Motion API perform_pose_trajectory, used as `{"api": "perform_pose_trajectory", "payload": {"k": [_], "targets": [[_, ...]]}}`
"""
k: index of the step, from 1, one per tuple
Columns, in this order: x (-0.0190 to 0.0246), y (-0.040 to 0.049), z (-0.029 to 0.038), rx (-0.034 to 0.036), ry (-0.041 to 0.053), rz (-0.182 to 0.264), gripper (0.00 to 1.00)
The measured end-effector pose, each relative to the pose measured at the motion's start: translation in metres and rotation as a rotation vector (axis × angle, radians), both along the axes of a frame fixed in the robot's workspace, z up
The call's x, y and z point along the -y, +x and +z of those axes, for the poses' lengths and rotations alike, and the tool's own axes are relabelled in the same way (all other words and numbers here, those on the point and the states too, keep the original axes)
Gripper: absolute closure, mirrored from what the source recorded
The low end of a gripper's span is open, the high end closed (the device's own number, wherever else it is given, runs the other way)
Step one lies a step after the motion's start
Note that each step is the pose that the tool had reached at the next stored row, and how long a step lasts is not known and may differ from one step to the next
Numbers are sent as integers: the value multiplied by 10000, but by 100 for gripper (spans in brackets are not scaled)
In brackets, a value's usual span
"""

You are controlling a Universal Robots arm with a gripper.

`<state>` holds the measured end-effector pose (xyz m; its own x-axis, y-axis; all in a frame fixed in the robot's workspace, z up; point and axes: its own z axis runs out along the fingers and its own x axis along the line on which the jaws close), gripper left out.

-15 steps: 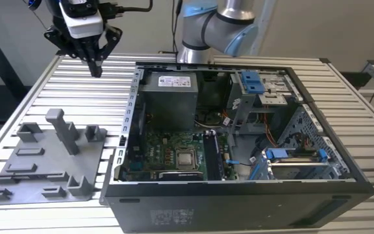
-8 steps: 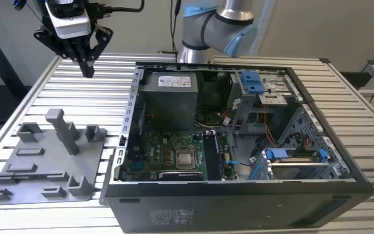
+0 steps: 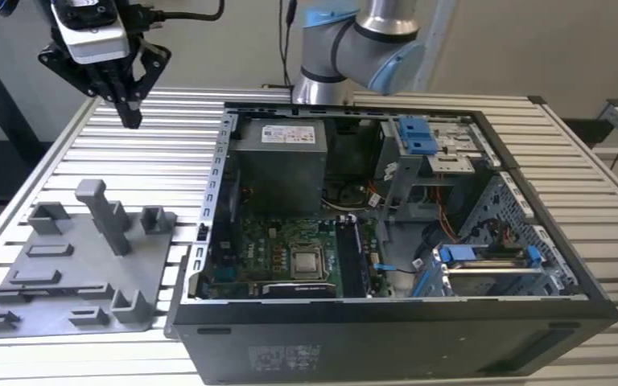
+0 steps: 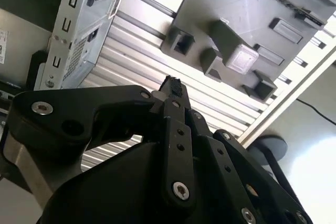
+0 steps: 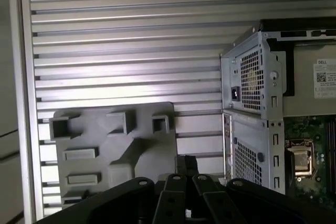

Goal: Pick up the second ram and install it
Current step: 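Reach for the second ram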

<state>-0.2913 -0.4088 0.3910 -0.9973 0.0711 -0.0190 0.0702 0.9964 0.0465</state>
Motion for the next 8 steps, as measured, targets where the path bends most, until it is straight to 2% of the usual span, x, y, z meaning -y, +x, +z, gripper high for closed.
{"api": "perform_pose_trajectory", "payload": {"k": [8], "targets": [[7,-160,-2,0,0,0,89]]}}
